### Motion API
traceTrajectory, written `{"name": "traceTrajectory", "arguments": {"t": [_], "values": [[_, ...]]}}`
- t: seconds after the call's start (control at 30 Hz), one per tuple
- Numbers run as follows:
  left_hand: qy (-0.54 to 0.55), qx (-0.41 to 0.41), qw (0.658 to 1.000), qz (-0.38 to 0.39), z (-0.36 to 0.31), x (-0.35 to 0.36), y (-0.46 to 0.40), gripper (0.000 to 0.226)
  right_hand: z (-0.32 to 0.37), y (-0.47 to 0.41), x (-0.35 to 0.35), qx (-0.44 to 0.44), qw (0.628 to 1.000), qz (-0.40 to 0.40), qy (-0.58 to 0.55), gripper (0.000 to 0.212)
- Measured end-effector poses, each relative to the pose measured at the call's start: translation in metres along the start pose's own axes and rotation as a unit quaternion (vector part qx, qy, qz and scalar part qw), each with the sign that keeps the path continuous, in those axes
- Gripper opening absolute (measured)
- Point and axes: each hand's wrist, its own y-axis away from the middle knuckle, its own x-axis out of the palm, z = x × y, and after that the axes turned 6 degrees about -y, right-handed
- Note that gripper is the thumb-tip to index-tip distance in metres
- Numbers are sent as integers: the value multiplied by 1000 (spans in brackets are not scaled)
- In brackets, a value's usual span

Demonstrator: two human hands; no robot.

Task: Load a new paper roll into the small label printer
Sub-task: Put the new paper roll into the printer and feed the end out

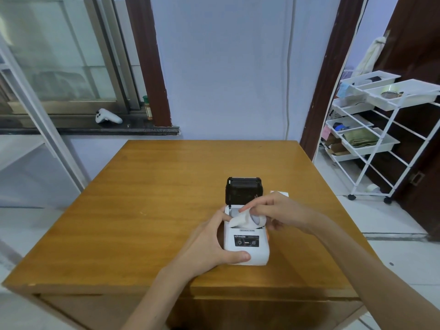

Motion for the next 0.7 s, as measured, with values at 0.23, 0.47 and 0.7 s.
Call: {"name": "traceTrajectory", "arguments": {"t": [0.23,0.47,0.7], "values": [[-17,-5,1000,4,1,0,-1,73,-7,12,7,-102,991,-80,30,18],[-19,-8,1000,6,0,1,-1,73,-12,31,18,-112,982,-92,124,34],[-14,-15,1000,8,1,2,-1,74,-8,27,21,-122,978,-118,117,23]]}}
